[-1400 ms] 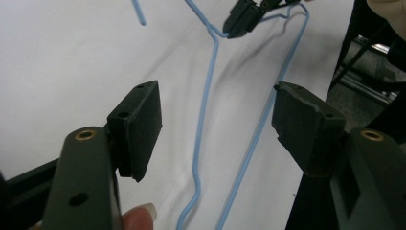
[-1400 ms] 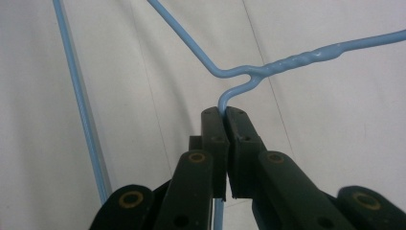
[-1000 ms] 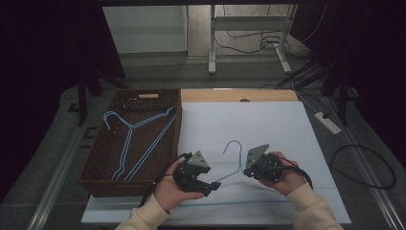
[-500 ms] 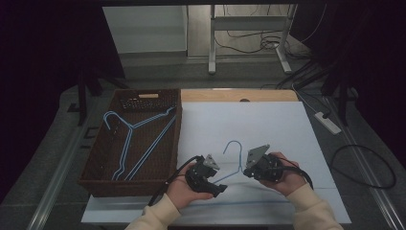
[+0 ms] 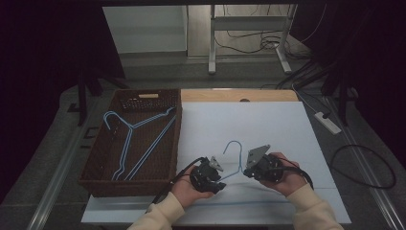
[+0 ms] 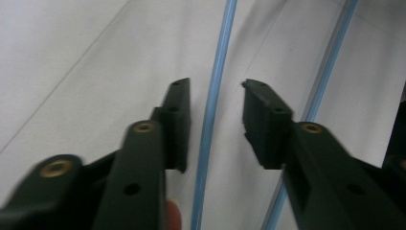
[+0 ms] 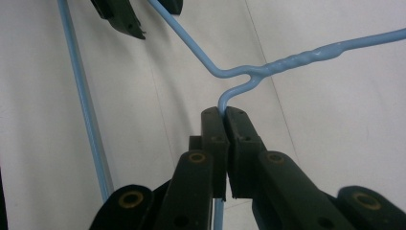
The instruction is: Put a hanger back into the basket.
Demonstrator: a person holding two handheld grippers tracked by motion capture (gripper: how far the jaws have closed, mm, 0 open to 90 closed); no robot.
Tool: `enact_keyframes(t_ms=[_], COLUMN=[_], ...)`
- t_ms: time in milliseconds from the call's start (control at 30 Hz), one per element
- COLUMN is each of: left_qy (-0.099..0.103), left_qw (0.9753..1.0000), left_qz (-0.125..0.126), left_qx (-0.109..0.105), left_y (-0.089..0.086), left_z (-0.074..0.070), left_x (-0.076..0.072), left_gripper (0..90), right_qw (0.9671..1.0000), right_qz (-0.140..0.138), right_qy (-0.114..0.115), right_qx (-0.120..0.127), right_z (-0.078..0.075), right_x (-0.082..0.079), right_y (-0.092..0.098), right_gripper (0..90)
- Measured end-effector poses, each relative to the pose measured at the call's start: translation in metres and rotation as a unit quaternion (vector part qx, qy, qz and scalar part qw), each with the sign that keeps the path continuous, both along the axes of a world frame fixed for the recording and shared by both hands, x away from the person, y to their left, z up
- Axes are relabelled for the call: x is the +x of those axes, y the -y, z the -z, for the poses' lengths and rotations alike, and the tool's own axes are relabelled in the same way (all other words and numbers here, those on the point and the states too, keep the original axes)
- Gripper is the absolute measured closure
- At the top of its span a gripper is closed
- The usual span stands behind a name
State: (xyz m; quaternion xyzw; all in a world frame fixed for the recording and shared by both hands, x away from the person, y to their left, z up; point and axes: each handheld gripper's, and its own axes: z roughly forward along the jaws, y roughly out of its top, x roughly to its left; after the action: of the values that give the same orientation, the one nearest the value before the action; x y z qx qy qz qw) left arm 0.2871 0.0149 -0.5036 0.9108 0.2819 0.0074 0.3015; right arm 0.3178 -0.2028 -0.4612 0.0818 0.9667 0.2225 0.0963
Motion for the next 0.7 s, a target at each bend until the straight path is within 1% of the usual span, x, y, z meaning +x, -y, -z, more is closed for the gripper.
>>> enact_keyframes(t_ms=[33, 67, 100, 133, 267, 333, 433, 467, 500, 533, 567, 600, 633, 667, 700], left_qy=[-0.001, 0.006, 0.006, 0.010, 0.020, 0.024, 0.029, 0.029, 0.030, 0.034, 0.034, 0.037, 0.037, 0.040, 0.044], left_qw=[1.0000, 1.0000, 1.0000, 0.9999, 0.9998, 0.9997, 0.9994, 0.9994, 0.9993, 0.9993, 0.9993, 0.9991, 0.9991, 0.9990, 0.9988], left_qz=[0.002, -0.001, -0.001, -0.004, 0.003, 0.005, 0.018, 0.020, 0.020, 0.018, 0.018, 0.018, 0.018, 0.016, 0.016], left_qx=[0.001, 0.005, 0.005, 0.006, 0.009, 0.005, 0.001, -0.001, -0.001, -0.004, -0.004, -0.007, -0.007, -0.010, -0.013], left_y=[0.000, 0.000, 0.000, -0.002, -0.002, -0.003, -0.003, -0.003, -0.003, -0.005, -0.005, -0.007, -0.007, -0.008, -0.010], left_z=[0.001, 0.001, 0.001, 0.001, 0.000, -0.001, -0.003, -0.004, -0.005, -0.006, -0.006, -0.009, -0.009, -0.010, -0.012], left_x=[0.000, 0.000, 0.000, 0.001, 0.001, 0.000, -0.002, -0.003, -0.003, -0.004, -0.004, -0.005, -0.005, -0.005, -0.006], left_gripper=[71.8, 74.7, 77.8, 80.5, 82.6, 82.9, 84.8, 85.6, 85.6, 85.6, 85.7, 85.7, 85.7, 85.7, 85.7], right_qw=[1.0000, 1.0000, 1.0000, 1.0000, 1.0000, 1.0000, 0.9998, 0.9994, 0.9991, 0.9981, 0.9981, 0.9960, 0.9960, 0.9949, 0.9931], right_qz=[0.000, -0.001, -0.001, -0.001, 0.001, 0.002, 0.007, 0.016, 0.022, 0.030, 0.030, 0.047, 0.047, 0.052, 0.062], right_qy=[0.000, 0.000, 0.000, 0.000, -0.001, 0.000, 0.003, 0.002, 0.000, 0.000, 0.000, 0.003, 0.003, 0.005, 0.010], right_qx=[0.000, 0.001, 0.001, 0.001, 0.006, 0.009, 0.018, 0.031, 0.038, 0.053, 0.053, 0.077, 0.077, 0.086, 0.099], right_z=[0.000, 0.000, 0.000, 0.000, -0.001, -0.001, 0.000, 0.000, 0.000, -0.001, -0.001, -0.003, -0.003, -0.003, -0.004], right_x=[0.000, 0.000, 0.000, 0.000, -0.001, -0.001, 0.000, 0.000, 0.000, 0.000, 0.000, 0.000, 0.000, 0.000, -0.001], right_y=[0.000, 0.000, 0.000, 0.001, 0.002, 0.002, 0.005, 0.007, 0.008, 0.010, 0.010, 0.014, 0.014, 0.015, 0.017], right_gripper=[87.7, 87.7, 87.7, 87.7, 87.6, 87.5, 86.0, 84.5, 83.4, 79.3, 79.3, 73.0, 73.0, 70.9, 65.5])
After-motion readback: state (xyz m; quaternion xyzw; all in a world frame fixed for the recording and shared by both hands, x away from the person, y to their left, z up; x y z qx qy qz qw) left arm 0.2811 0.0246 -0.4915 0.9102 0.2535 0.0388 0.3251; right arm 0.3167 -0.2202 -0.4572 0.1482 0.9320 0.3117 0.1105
